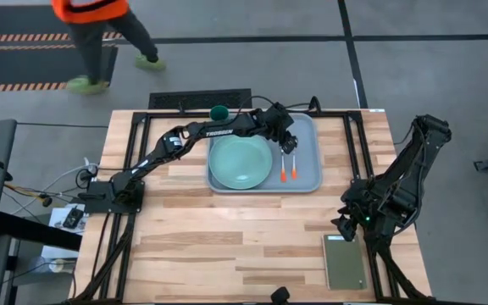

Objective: Pick and place plate/cup/fork/spoon on tray
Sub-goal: Put the orange spoon on the gray tray to the right of the orange fork, then return to Home Position

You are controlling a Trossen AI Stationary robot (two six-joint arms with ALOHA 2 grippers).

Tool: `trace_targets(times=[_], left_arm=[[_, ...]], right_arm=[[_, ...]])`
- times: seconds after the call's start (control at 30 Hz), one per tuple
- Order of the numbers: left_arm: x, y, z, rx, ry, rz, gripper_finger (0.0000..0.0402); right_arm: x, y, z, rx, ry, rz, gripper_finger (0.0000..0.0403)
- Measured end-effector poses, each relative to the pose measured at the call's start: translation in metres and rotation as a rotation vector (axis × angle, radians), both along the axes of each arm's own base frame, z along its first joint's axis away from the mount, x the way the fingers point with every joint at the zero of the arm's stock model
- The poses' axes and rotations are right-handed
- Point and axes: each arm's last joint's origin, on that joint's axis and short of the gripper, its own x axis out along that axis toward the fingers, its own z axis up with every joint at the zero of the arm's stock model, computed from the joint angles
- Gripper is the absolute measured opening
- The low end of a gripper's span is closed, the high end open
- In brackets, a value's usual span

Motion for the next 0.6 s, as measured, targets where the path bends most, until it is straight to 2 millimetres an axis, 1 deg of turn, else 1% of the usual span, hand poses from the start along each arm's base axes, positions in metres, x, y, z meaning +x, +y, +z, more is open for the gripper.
trace_targets(times=[0.13,0.4,0.6], left_arm=[[-0.0001,-0.0002,-0.0003,0.001,0.002,0.001,0.0008],[-0.0001,0.0001,-0.0004,0.016,0.008,0.018,0.0040],[0.0001,0.0001,-0.0002,0.017,0.005,0.018,0.0047]], right_arm=[[0.0000,0.0000,0.0000,0.000,0.000,0.000,0.0260],[0.0000,0.0000,0.0000,-0.006,0.000,0.010,0.0260],[0.0000,0.0000,0.0000,-0.007,0.000,0.011,0.0260]])
